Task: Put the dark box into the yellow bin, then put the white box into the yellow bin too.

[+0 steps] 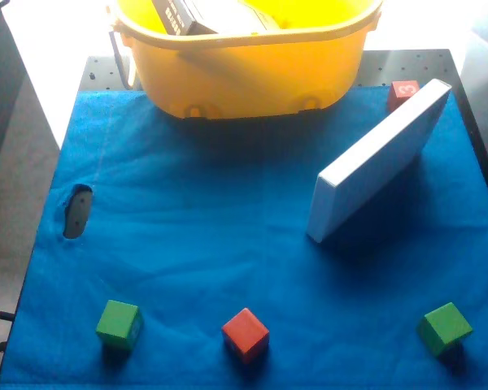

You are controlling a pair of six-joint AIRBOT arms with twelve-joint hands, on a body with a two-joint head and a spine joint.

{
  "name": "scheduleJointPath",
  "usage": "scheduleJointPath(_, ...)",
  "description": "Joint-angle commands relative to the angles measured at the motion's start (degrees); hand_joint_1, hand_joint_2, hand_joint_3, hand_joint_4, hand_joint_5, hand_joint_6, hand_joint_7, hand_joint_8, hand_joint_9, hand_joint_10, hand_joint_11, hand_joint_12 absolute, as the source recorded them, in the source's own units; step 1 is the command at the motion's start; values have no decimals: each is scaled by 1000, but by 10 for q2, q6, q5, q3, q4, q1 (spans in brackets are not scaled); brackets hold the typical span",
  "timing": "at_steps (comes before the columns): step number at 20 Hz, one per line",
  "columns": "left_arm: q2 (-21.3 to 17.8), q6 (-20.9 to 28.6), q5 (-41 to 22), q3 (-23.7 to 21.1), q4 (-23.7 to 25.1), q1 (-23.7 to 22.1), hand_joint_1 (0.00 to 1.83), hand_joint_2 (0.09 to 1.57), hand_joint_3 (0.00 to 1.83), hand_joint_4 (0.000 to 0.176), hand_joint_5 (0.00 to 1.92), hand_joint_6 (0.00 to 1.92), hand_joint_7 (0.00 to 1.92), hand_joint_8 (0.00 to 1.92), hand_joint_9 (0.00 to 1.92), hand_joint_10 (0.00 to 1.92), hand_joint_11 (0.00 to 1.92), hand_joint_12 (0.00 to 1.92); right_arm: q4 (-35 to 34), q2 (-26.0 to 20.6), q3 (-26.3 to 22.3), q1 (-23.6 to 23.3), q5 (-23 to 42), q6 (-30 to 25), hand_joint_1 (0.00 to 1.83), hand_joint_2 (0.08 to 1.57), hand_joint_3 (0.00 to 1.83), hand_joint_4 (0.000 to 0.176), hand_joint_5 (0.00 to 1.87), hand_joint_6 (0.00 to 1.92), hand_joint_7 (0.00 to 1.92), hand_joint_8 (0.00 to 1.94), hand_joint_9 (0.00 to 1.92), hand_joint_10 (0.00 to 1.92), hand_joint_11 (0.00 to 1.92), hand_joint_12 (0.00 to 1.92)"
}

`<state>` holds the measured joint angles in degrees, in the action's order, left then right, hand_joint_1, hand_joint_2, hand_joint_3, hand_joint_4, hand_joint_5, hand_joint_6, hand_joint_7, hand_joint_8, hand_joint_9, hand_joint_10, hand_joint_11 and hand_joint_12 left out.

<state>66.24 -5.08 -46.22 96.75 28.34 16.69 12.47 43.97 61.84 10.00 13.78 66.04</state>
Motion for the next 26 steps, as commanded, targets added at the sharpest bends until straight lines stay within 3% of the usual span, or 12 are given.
scheduleJointPath(1,-2,4,-54,-2,-35,-6,1121,889,2,8,490,5,439,1,431,0,364,45,-5,-2,-4,-5,67,0,10,997,0,70,140,0,352,1,287,1,0,562)
scheduleJointPath(2,-2,4,-54,-2,-35,-6,1102,878,0,14,502,9,446,4,434,3,368,44,-5,-2,-4,-5,67,0,26,984,0,41,113,0,370,5,286,1,0,523)
scheduleJointPath(3,-2,4,-54,-2,-35,-6,1095,878,0,8,511,12,458,9,441,5,365,42,-5,-2,-4,-5,67,0,93,968,0,30,105,0,366,2,261,1,0,420)
scheduleJointPath(4,-2,4,-54,-2,-35,-6,1104,871,0,24,530,16,479,14,456,10,365,40,-5,-2,-4,-5,67,0,170,924,0,23,112,2,365,1,250,0,0,330)
scheduleJointPath(6,-2,4,-54,-2,-35,-6,1113,888,3,0,508,5,457,3,444,3,357,33,-5,-2,-4,-5,67,0,275,892,0,3,110,5,341,5,212,4,6,196)
scheduleJointPath(10,-9,5,-53,-9,-34,0,1118,875,0,0,547,14,478,9,456,6,395,44,-5,-5,-11,13,67,-9,193,881,0,0,99,0,339,2,277,20,114,246)
scheduleJointPath(12,-19,5,-52,-16,-35,12,1105,859,0,15,579,6,493,0,464,1,413,37,2,-10,-23,29,68,-21,194,902,4,0,95,5,339,2,278,15,142,255)
scheduleJointPath(14,-19,5,-51,-17,-34,16,1090,865,1,11,577,4,473,0,457,0,415,35,2,-9,-27,48,69,-22,210,905,0,15,105,1,308,0,248,0,161,190)
scheduleJointPath(17,-21,5,-48,-17,-32,20,1094,886,8,0,548,0,477,2,470,5,440,42,3,-2,-27,73,70,-30,265,899,0,0,57,0,276,3,181,0,68,141)
scheduleJointPath(19,-23,6,-49,-19,-32,22,1085,891,8,0,525,0,481,3,481,8,435,37,3,5,-26,90,70,-33,341,900,0,22,57,4,278,4,147,1,28,122)
scheduleJointPath(23,-34,8,-42,-28,-25,22,1046,887,2,0,515,2,498,5,477,2,425,30,7,13,-26,117,70,-40,388,876,0,25,57,3,231,0,161,3,28,122)
scheduleJointPath(26,-42,8,-38,-31,-25,22,1052,875,0,0,528,7,501,5,480,3,438,34,35,16,-25,130,70,-77,347,877,0,96,49,1,254,8,173,8,38,130)
